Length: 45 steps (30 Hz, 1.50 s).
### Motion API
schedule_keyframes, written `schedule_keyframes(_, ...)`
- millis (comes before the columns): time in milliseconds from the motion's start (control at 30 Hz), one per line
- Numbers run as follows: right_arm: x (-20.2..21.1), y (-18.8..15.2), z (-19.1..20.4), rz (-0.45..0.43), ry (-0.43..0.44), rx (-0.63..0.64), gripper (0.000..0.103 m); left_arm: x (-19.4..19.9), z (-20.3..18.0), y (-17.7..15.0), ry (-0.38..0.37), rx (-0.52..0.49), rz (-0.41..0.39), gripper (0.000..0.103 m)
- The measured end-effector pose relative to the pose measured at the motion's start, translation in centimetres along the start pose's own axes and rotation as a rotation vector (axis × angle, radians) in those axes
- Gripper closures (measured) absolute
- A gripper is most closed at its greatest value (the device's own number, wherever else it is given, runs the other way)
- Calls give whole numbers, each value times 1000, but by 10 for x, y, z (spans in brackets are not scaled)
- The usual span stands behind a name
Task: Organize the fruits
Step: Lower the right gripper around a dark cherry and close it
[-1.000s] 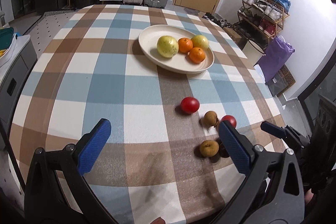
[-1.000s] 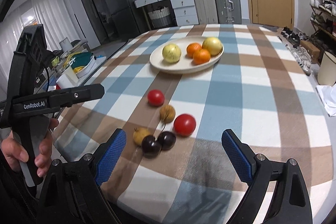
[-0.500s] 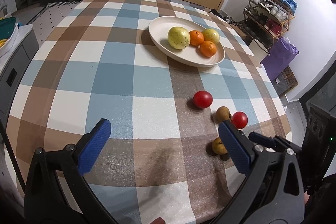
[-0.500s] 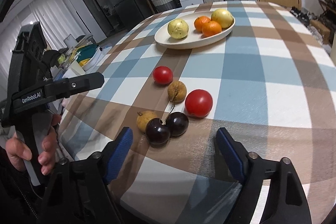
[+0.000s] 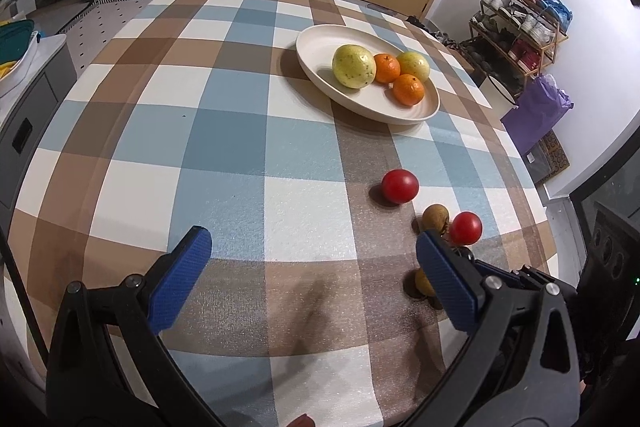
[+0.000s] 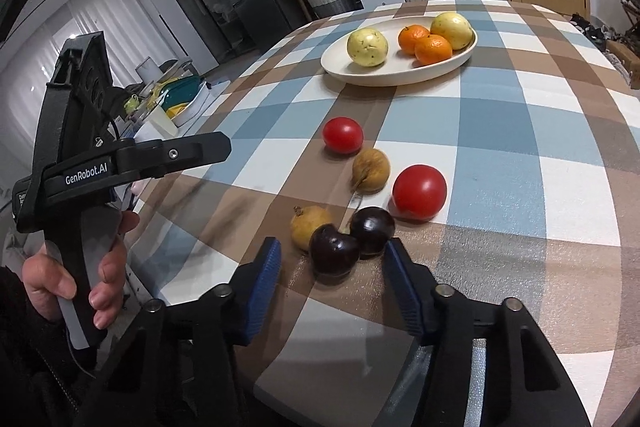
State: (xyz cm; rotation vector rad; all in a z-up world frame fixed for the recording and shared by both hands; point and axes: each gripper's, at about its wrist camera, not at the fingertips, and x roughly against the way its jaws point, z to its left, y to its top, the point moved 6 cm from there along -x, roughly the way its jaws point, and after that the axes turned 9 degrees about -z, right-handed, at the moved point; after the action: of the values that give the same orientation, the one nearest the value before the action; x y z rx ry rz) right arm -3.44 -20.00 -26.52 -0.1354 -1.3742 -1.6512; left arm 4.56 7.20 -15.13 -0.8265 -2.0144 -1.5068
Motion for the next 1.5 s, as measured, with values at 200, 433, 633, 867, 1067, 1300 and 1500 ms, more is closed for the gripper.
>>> schedule_keyframes(200, -1, -2, -4, 8, -28, 0, 59, -2, 2, -1, 2, 3, 4, 1)
schedule_keyframes(433, -1, -9, -2, 26, -38, 15, 70, -3, 3, -4, 3, 5, 10, 1)
schedule_keyframes(633, 0, -13, 0, 23, -25, 17, 77, -4, 0, -5, 3, 1, 16, 1)
schedule_keyframes(867, 6, -12, 2, -3, -12, 25, 78, -3, -1, -6, 0, -4, 20, 1)
schedule_keyframes(1067, 16, -4, 1, -48, -10, 32, 78, -9, -10, -11, -11, -18, 46, 1)
schedule_keyframes(1300, 27, 4, -8, -110, 0, 9, 78, -17, -23, -19, -19, -45, 80, 1)
schedule_keyframes(1500, 40, 12, -16, -170, -9, -5, 78, -22, -40, -22, -48, -80, 101, 1)
